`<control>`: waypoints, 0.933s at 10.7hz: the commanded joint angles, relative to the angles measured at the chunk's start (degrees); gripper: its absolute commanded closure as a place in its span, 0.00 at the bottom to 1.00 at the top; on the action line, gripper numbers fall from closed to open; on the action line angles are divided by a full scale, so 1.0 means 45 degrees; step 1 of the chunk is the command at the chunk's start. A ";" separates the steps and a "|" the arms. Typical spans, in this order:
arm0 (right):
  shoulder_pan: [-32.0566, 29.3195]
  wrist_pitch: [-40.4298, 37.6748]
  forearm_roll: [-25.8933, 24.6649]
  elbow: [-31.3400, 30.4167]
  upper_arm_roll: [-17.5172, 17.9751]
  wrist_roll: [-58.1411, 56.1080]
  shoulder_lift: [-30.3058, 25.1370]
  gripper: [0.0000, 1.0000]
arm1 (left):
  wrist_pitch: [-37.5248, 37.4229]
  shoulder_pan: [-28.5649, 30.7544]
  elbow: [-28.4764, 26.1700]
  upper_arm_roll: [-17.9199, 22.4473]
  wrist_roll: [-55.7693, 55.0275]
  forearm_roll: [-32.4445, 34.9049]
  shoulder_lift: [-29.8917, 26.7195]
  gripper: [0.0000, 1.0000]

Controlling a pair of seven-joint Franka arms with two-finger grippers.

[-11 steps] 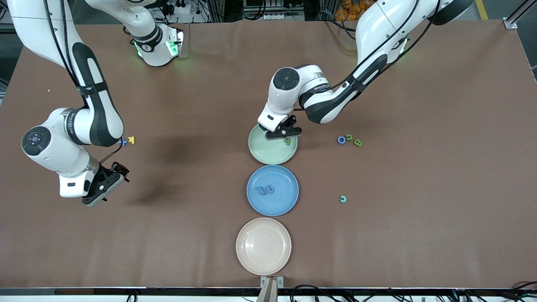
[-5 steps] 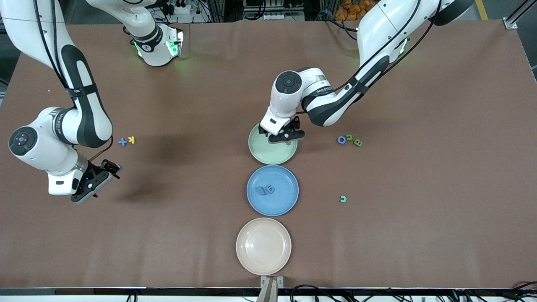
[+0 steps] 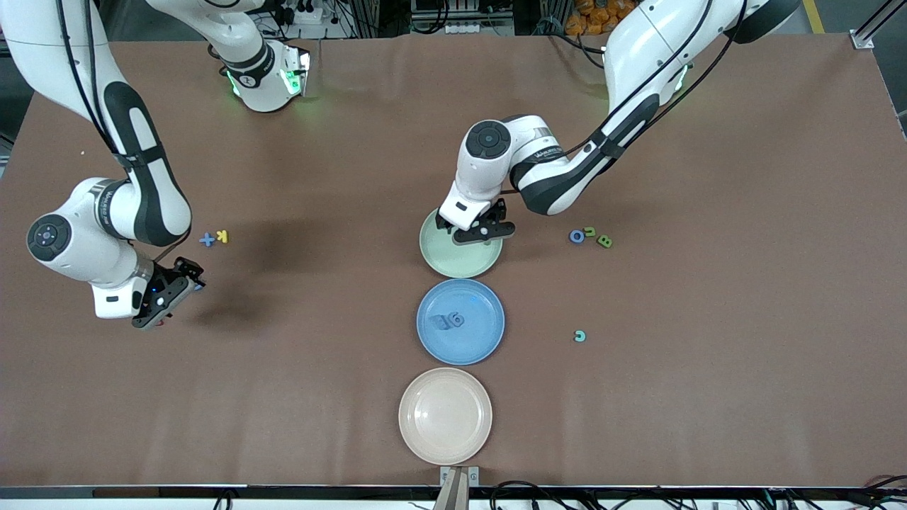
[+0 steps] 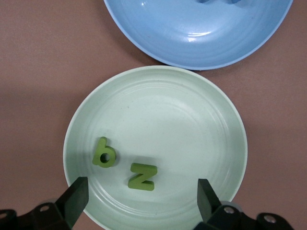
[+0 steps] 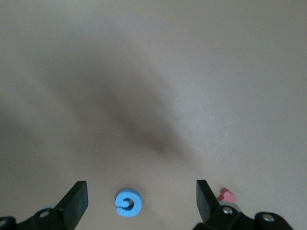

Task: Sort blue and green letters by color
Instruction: 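Lower the right gripper onto the blue c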

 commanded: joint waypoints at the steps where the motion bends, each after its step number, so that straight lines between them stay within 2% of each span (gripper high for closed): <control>1: -0.0520 0.0453 0.0093 -0.0772 0.0150 -0.0662 -0.0060 0.00 | -0.0082 -0.0020 0.0215 -0.0013 -0.0221 0.0213 0.0164 0.00; 3: -0.0560 0.2573 0.0093 -0.2057 0.0150 -0.0702 0.0019 0.00 | -0.0062 0.0000 0.0293 0.0006 -0.0202 0.0174 0.0164 0.00; 4: -0.0541 0.2913 0.0093 -0.2276 0.0150 -0.0702 0.0077 0.00 | -0.0062 0.0000 0.0274 0.0007 -0.0182 0.0174 0.0164 0.00; 10: -0.0599 0.2801 0.0093 -0.2298 0.0150 -0.0508 0.0273 0.00 | -0.0043 0.0000 0.0293 0.0182 -0.0143 0.0135 0.0164 0.00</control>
